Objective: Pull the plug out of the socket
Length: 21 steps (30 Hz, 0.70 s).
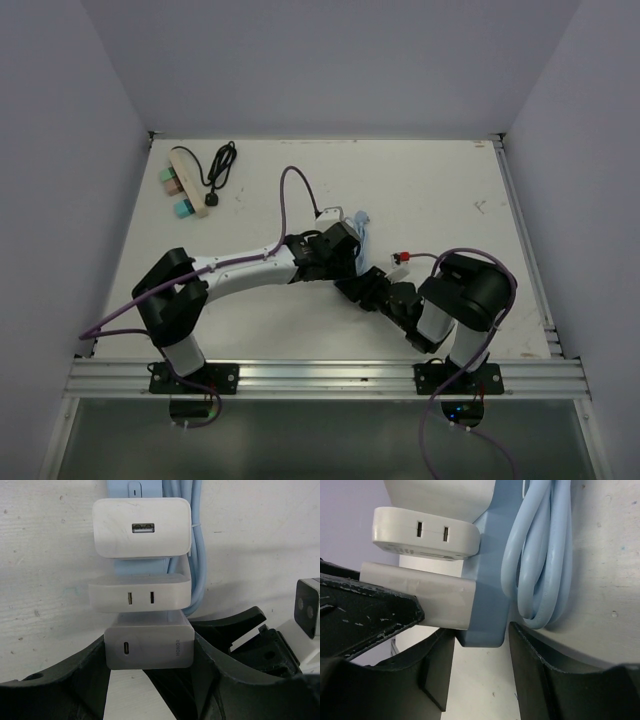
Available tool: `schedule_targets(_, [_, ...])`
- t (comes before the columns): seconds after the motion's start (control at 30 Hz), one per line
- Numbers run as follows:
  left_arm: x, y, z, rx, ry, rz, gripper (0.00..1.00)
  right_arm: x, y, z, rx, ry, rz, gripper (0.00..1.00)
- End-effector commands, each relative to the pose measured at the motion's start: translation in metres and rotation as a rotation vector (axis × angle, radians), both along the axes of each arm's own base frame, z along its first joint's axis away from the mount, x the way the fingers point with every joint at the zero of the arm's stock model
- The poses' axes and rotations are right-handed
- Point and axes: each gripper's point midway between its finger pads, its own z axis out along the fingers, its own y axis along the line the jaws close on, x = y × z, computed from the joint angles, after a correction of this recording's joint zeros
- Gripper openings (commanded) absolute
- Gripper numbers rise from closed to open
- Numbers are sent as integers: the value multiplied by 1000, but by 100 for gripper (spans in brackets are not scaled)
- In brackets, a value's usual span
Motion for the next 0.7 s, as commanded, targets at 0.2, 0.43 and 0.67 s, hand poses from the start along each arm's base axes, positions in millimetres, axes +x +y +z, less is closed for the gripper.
schedule_targets(0.2, [7, -19, 44, -190, -60, 12, 0, 11, -2, 23, 14, -123, 0, 29])
schedule_targets(0.43, [4, -11, 49, -260, -64, 33, 0, 9, -15, 38, 9, -156, 12, 0])
schedule_targets(0.67, [-1, -4, 46, -352, -61, 49, 0, 13, -27, 48, -301, -167, 78, 0])
